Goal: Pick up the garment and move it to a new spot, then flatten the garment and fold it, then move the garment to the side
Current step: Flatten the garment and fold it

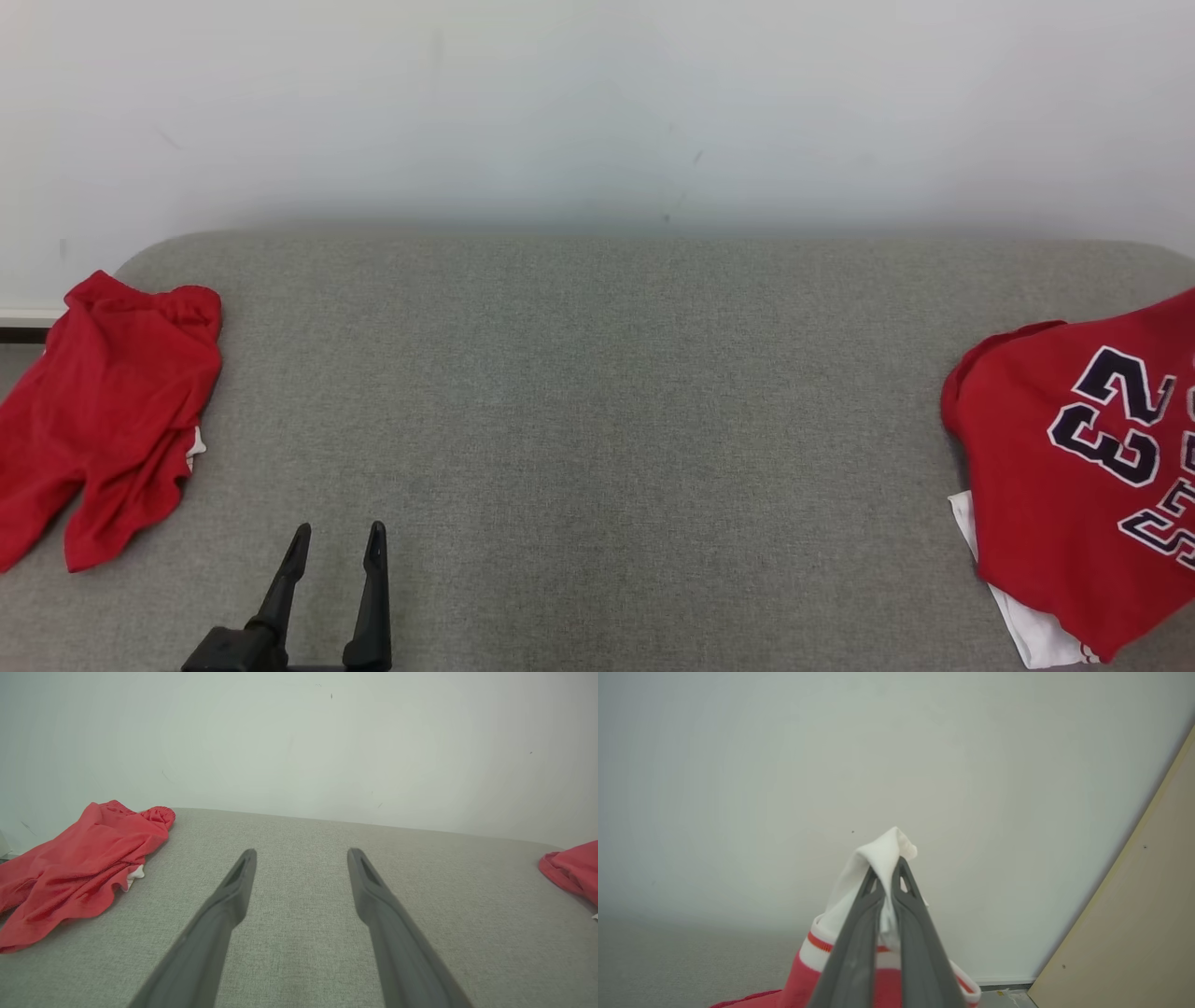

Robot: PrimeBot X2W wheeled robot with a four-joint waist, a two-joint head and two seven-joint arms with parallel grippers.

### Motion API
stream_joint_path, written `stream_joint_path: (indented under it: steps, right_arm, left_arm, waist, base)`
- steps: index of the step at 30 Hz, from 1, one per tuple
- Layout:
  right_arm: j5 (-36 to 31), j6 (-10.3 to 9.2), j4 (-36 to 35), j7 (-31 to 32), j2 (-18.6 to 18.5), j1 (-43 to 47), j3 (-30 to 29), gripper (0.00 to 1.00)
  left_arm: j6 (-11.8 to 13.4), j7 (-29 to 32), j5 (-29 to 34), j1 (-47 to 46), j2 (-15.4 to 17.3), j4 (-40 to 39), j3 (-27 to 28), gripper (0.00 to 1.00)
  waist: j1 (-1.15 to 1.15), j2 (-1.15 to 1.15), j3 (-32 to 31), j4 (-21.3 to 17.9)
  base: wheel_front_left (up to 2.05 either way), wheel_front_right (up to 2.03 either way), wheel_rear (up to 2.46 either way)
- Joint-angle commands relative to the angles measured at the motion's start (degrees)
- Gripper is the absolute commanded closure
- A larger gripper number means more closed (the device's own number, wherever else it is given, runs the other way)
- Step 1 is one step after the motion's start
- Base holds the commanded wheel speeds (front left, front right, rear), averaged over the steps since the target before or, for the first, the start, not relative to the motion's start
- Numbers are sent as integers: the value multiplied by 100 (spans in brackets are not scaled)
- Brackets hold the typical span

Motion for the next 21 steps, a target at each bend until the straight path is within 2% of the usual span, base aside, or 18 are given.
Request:
stream_joint_path:
  steps: [1, 7, 11, 12, 13, 16, 21]
  right_arm:
    - [16, -15, -194, 65, 173, 50, 99, 100]
    - [-146, -15, -1273, 490, 1157, 275, 661, 100]
    - [-120, -15, -1614, 642, 1841, 179, 1080, 100]
    - [-108, -15, -1623, 648, 1991, 113, 1181, 100]
    - [-108, -15, -1623, 648, 1991, 113, 1181, 100]
    - [-98, -15, -1470, 642, 2403, -116, 1506, 100]
    - [-79, -15, -820, 489, 2969, -593, 2014, 100]
  left_arm:
    - [9, -18, 35, 69, -13, -4, 3, 0]
    - [10, -18, 3, 75, -31, -3, -3, 0]
    - [10, -18, -1, 16, -36, -7, -2, 0]
    - [10, -18, -11, -16, -36, -4, -11, 0]
    - [10, -18, -11, -16, -36, -4, -11, 0]
    - [10, -18, -34, -113, -42, 32, -90, 0]
    - [10, -18, -81, -234, -52, 110, -233, 0]
  waist:
    - [1, 0, -15, -4]
    - [1, 0, -49, 53]
    - [1, 0, -9, 150]
    - [1, 0, 14, 184]
    - [1, 0, 14, 184]
    - [1, 0, 86, 325]
    - [1, 0, 212, 611]
  base:
    - [0, 0, 0]
    - [0, 0, 0]
    - [0, 0, 0]
    - [0, 0, 0]
    - [0, 0, 0]
    - [0, 0, 0]
    - [0, 0, 0]
